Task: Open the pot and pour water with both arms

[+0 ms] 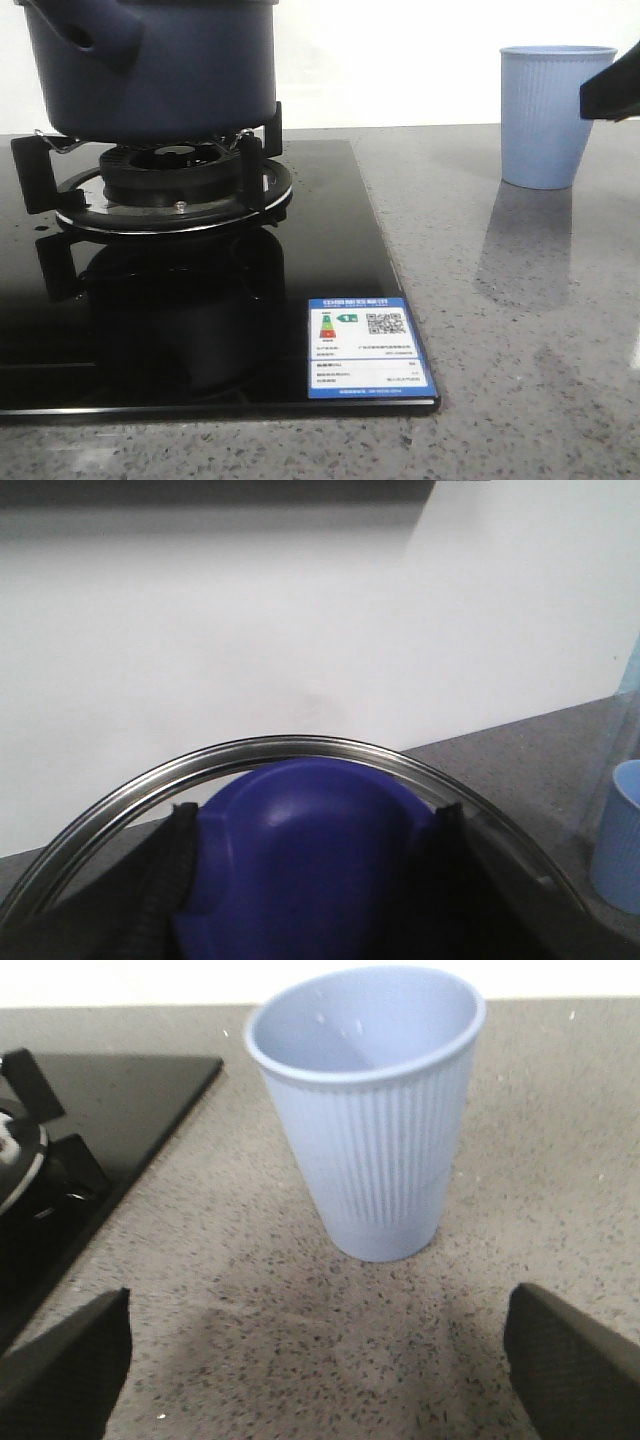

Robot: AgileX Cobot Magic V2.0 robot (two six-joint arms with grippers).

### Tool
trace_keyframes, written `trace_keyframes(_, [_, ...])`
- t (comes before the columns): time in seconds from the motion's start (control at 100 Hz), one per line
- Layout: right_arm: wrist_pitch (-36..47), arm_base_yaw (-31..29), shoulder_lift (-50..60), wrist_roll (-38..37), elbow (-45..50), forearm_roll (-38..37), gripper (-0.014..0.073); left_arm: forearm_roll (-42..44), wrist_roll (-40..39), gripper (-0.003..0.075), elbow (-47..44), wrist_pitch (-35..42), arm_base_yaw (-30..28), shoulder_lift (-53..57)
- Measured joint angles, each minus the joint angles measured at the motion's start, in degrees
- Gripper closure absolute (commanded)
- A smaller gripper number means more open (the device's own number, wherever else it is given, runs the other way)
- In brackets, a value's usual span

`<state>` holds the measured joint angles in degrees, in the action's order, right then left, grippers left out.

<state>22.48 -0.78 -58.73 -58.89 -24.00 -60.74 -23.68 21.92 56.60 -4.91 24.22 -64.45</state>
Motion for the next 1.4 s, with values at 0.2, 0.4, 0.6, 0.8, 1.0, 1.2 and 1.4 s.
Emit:
trace_keyframes(0.2, [-0.9,0.0,5.6,-0.2,1.7,-0.1,-0.007,0.4,0.0,0.0386,0.0,2.2,1.4,-5.9])
trace_keyframes(0.4, [-2.6,0.0,7.2,-0.2,2.2,-0.1,-0.007,0.5,0.0,0.0386,0.0,3.5,1.7,-9.0])
trace_keyframes(0.6, [-2.8,0.0,7.2,-0.2,2.3,-0.1,-0.007,1.1,0.0,0.0386,0.0,6.9,3.5,-9.1])
trace_keyframes(0.8, [-2.8,0.0,7.2,-0.3,2.3,-0.1,-0.007,1.7,0.1,0.0386,0.0,8.0,3.8,-11.0])
trace_keyframes(1.0, [-2.9,0.0,7.2,-0.3,2.3,-0.1,-0.007,1.7,0.1,0.0386,0.0,8.8,3.8,-11.8])
trace_keyframes(1.2, [-2.9,0.0,7.2,-0.3,2.3,-0.1,-0.007,1.8,0.1,0.0386,0.0,10.1,3.8,-11.8])
trace_keyframes(1.4, [-3.0,0.0,7.2,-0.3,2.3,-0.1,-0.007,1.8,0.1,0.0386,0.0,10.7,3.8,-11.8])
